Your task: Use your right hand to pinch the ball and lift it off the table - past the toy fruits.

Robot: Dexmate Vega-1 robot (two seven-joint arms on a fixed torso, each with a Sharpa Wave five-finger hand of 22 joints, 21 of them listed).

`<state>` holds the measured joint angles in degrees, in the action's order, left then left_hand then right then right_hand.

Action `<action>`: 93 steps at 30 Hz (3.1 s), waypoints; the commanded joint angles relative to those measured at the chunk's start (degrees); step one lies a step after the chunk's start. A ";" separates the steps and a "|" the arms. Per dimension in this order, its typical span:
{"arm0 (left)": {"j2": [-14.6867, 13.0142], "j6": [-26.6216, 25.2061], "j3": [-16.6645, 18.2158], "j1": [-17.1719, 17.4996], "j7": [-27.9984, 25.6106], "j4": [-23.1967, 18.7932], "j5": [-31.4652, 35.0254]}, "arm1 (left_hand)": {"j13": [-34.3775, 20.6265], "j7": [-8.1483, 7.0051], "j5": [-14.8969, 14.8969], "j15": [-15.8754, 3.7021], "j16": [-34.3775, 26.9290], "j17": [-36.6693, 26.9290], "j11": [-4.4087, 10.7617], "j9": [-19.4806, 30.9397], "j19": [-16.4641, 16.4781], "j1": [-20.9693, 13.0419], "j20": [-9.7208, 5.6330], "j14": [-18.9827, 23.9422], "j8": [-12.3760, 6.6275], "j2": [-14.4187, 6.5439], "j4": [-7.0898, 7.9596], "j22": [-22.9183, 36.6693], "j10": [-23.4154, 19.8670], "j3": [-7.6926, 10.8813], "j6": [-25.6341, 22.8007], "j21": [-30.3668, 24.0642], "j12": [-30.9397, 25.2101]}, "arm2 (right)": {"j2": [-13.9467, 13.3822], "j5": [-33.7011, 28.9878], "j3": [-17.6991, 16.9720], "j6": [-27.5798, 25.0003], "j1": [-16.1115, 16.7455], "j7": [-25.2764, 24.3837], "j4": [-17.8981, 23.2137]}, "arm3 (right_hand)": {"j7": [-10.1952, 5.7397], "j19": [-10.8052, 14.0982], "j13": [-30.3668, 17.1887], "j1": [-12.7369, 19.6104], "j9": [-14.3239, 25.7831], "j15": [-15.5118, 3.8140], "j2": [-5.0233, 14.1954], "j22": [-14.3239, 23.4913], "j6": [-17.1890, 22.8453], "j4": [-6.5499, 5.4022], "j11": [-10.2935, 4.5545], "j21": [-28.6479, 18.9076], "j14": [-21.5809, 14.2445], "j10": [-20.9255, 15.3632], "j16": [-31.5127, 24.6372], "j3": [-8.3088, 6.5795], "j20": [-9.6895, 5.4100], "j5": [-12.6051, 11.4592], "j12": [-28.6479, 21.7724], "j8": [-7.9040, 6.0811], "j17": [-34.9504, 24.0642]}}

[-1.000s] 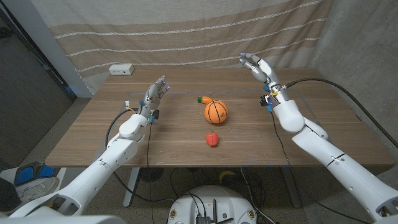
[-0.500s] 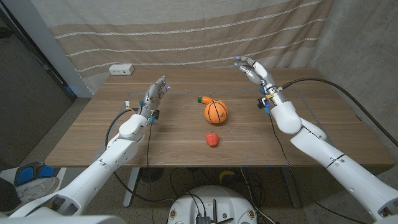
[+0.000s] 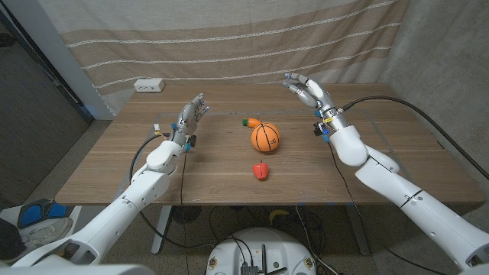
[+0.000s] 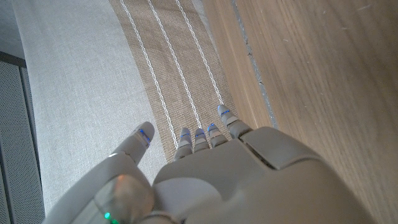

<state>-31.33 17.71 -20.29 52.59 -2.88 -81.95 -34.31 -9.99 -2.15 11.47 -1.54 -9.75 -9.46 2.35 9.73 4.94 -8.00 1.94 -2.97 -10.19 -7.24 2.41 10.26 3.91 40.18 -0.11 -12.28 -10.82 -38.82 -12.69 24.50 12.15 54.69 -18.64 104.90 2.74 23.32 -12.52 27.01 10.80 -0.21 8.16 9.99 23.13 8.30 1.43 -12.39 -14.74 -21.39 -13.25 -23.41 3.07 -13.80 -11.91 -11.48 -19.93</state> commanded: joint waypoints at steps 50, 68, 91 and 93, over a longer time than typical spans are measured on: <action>-0.83 0.82 0.44 1.12 1.48 -0.46 -0.76 | -0.26 -0.50 -0.16 -0.19 -0.30 -0.11 0.09 0.21 0.65 0.71 0.09 -0.25 -0.25 -1.96 -1.08 0.22 0.31 0.32 -0.41 0.13 -0.27 | -1.16 -8.40 8.44 -14.44 -2.89 6.23 5.20 | -1.47 0.50 -0.02 1.77 0.14 -1.44 0.20 0.26 -0.50 1.12 -1.53 0.44 0.23 0.62 0.03 -0.52 -0.01 -0.89 0.36 0.20 0.63; -0.64 1.06 0.52 0.61 2.19 0.66 -1.20 | -0.26 -0.19 -0.17 -0.12 -0.29 -0.10 0.00 0.23 0.85 0.86 0.16 -0.23 -0.42 -2.00 -1.25 0.23 0.14 0.38 -1.06 0.10 -0.32 | -1.66 -11.33 11.46 -22.36 -4.72 10.32 7.66 | -3.33 -1.94 -0.12 -1.81 0.19 -0.27 -4.07 0.34 -8.85 0.23 -2.01 1.07 4.30 6.54 1.03 2.88 1.53 1.03 1.38 1.47 0.95; -0.60 1.33 0.56 0.28 2.66 1.46 -1.36 | -0.27 -0.12 -0.19 -0.15 -0.29 -0.07 -0.01 0.25 0.99 0.86 0.16 -0.16 -0.42 -2.16 -1.53 0.24 0.10 0.44 -1.35 0.10 -0.32 | -1.23 -19.63 18.39 -39.30 -9.73 20.63 11.55 | -7.55 -9.27 -0.34 -2.45 0.21 2.20 -9.87 0.32 -17.97 0.86 -2.31 2.04 13.50 17.74 2.51 6.02 4.37 2.32 1.54 1.02 2.01; -0.54 1.11 0.63 0.34 2.45 1.30 -1.52 | -0.27 -0.08 -0.19 -0.13 -0.29 -0.06 -0.02 0.25 0.99 0.86 0.16 -0.16 -0.41 -2.16 -1.55 0.24 0.09 0.43 -1.36 0.10 -0.32 | -1.28 -19.94 18.76 -40.15 -10.00 21.20 11.72 | -7.68 -9.48 -0.34 -2.48 0.21 2.32 -10.02 0.32 -18.17 0.81 -2.32 2.02 13.80 18.05 2.50 6.12 4.76 2.24 1.53 1.02 2.03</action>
<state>-31.90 18.95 -19.78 53.07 -0.39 -80.84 -35.67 -9.99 -2.04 11.47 -1.54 -9.75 -9.34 2.35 9.73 5.67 -7.71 2.04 -2.97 -10.41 -6.94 1.22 10.25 3.91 40.40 -1.24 -12.28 -10.82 -40.13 -27.94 40.57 -17.53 46.71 -4.43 115.15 -4.70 14.17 -12.66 24.73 10.78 1.76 -1.06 9.99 5.20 9.17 -0.83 -10.38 -1.70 -3.76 -10.80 -17.47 7.29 -11.05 -10.36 -10.15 -17.80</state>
